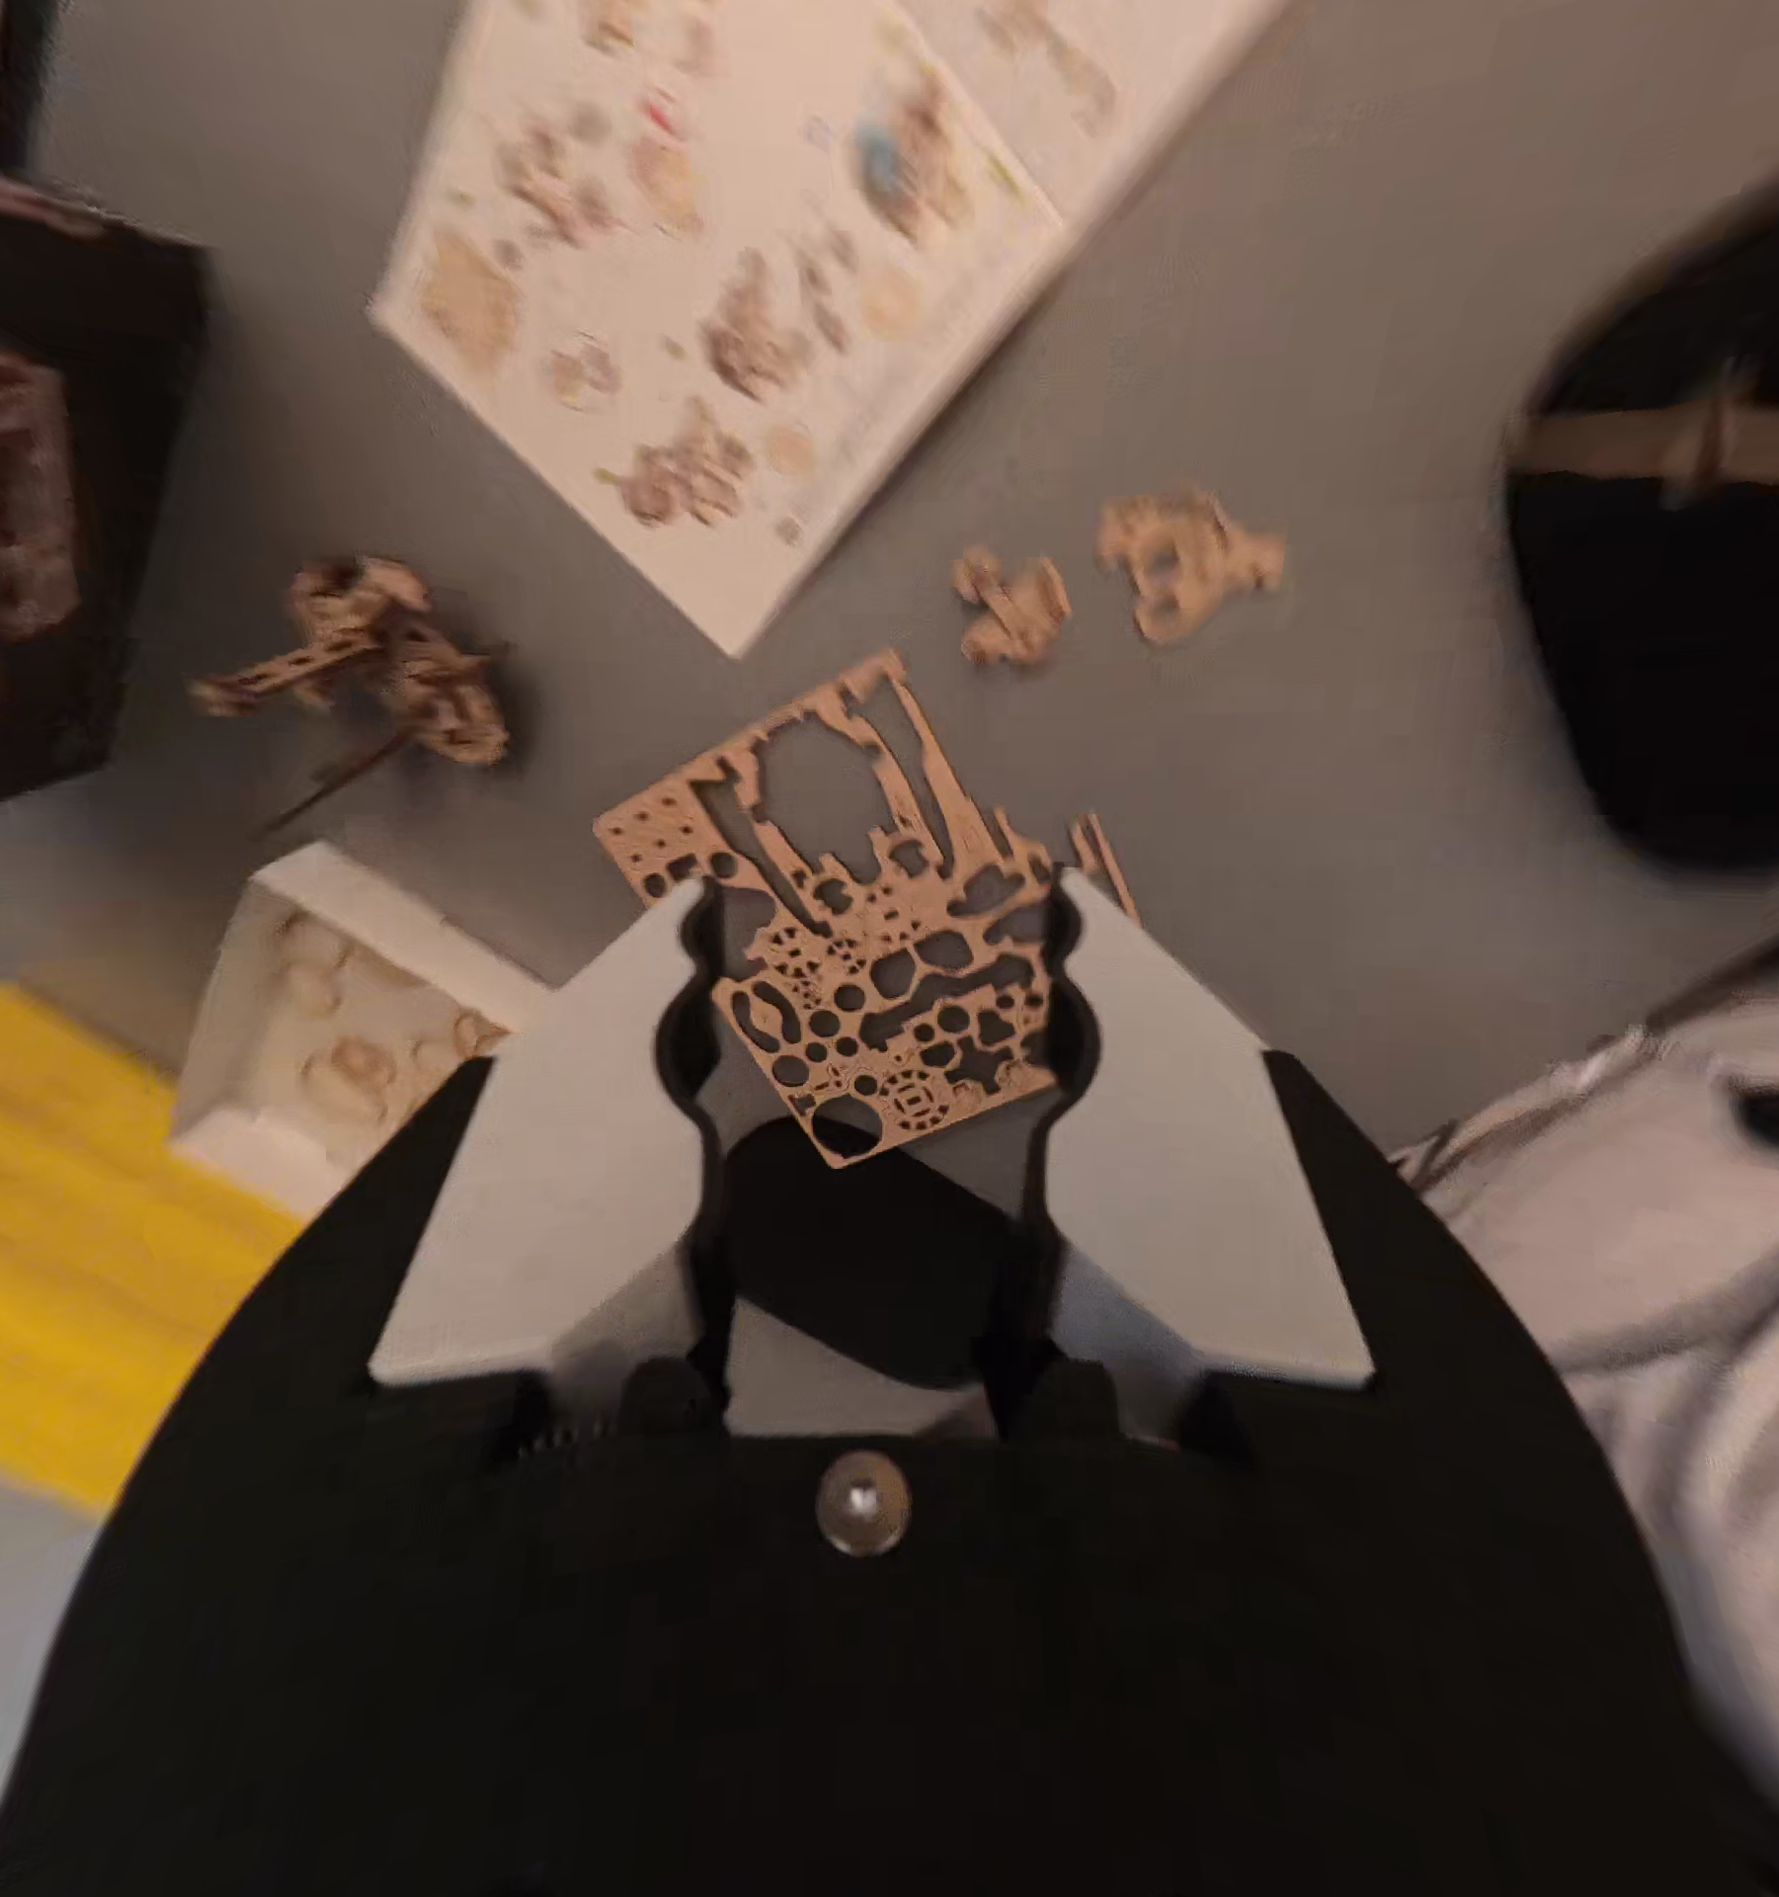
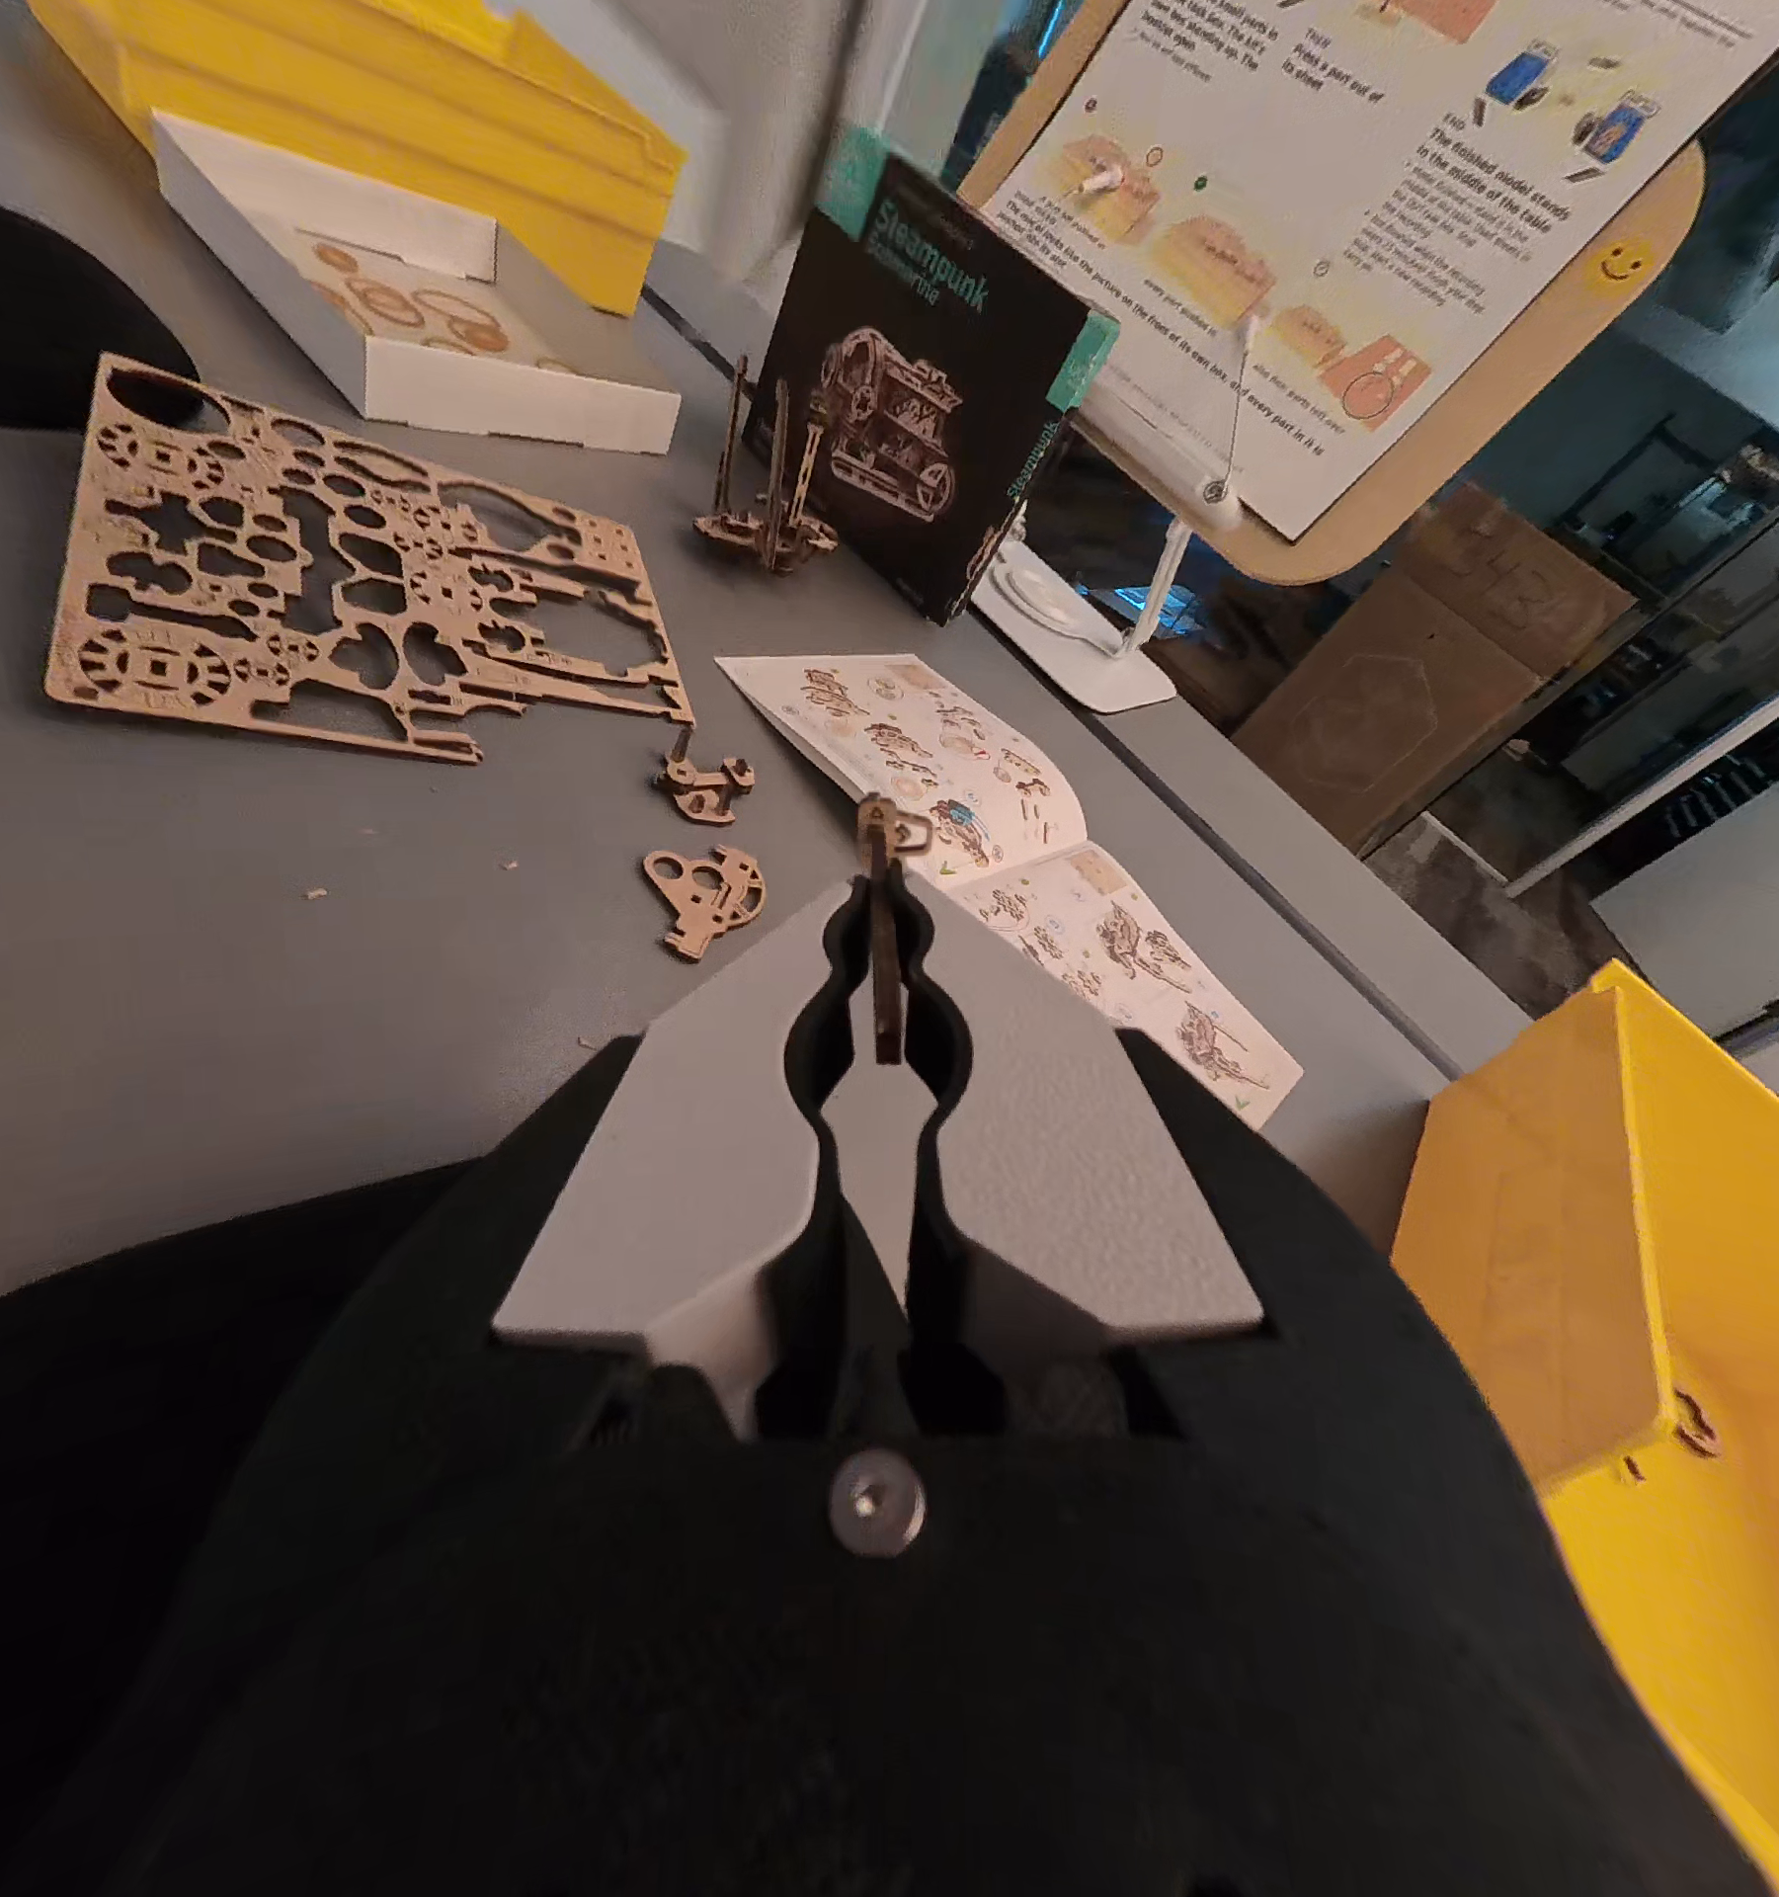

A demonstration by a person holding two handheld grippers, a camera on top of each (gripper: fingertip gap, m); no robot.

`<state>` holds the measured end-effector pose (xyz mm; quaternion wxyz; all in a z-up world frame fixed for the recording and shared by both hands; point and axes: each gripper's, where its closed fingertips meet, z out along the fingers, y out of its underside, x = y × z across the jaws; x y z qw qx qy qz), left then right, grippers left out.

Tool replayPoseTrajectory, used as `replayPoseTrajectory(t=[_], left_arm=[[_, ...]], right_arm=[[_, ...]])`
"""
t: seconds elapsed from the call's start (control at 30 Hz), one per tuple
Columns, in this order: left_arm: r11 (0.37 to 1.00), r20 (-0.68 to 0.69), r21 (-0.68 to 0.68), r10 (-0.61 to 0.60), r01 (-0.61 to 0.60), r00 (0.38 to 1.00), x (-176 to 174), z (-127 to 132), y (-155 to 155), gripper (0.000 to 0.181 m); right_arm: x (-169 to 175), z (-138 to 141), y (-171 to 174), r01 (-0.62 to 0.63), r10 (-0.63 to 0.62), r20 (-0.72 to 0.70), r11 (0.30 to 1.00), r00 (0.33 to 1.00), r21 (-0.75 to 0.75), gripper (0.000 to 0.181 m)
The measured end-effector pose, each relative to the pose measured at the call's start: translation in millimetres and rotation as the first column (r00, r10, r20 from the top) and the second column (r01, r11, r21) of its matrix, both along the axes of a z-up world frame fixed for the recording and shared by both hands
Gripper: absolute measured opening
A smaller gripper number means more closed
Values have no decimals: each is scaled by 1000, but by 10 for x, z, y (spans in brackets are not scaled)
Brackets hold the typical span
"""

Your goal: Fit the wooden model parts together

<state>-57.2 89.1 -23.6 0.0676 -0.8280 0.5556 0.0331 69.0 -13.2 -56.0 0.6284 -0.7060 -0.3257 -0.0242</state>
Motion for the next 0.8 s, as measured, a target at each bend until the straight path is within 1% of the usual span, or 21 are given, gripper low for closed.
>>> replayPoseTrajectory(t=[0.03, 0.07, 0.1, 0.13, 0.2, 0.27, 0.33, 0.43, 0.5, 0.53, 0.57, 0.6, 0.67, 0.73, 0.77, 0.8], left_arm=[[994, 49, -11, -104, 105, 993, -191, -113, -164, 75], [977, 100, 8, -211, 211, 972, -382, -245, -322, 87], [954, 128, 52, -299, 294, 946, -578, -382, -444, 87], [928, 126, 114, -367, 354, 922, -770, -511, -514, 86], [880, 70, 172, -459, 443, 886, -1129, -756, -632, 86], [863, 39, 199, -481, 465, 876, -1339, -948, -619, 89], [868, 61, 210, -472, 451, 880, -1414, -1105, -532, 89], [901, 138, 179, -421, 396, 896, -1395, -1271, -481, 72], [939, 217, 149, -337, 310, 916, -1351, -1297, -516, 61], [957, 255, 114, -288, 267, 923, -1339, -1315, -579, 51], [972, 291, 80, -234, 220, 928, -1327, -1340, -644, 51], [983, 334, 77, -182, 166, 925, -1301, -1335, -672, 50], [991, 363, 97, -120, 91, 924, -1333, -1333, -700, 49], [989, 409, 109, -132, 95, 903, -1323, -1257, -789, 48], [985, 461, 152, -145, 83, 876, -1274, -1133, -768, 48], [977, 540, 199, -171, 73, 824, -1170, -936, -740, 47]], right_arm=[[-15, 3, -5, -7, 7, -6, 1000, 1000, -1, 1], [-37, 5, -11, -16, 16, -8, 1000, 1000, 0, 0], [-62, 1, -15, -26, 26, -5, 1000, 1000, -1, 0], [-86, -14, -15, -32, 32, 4, 999, 999, -5, 0], [-107, -43, -5, -29, 29, 33, 1000, 999, -5, 1], [-141, -74, -5, -36, 37, 50, 999, 998, -10, 1], [-186, -87, -13, -56, 57, 45, 998, 997, -17, 1], [-320, -107, -60, -136, 136, -12, 990, 991, -43, 0], [-340, -135, -58, -142, 141, -25, 988, 990, -56, 0], [-346, -145, -54, -144, 142, -29, 988, 989, -60, 0], [-357, -148, -47, -148, 146, -41, 987, 988, -67, 0], [-371, -137, -41, -156, 151, -63, 985, 986, -71, 0], [-425, -90, -37, -192, 182, -126, 978, 975, -76, 0], [-486, -30, -41, -248, 225, -208, 964, 952, -93, 0], [-522, 1, -48, -290, 250, -272, 950, 929, -116, 0], [-559, 47, -57, -338, 272, -355, 930, 894, -141, 0]])
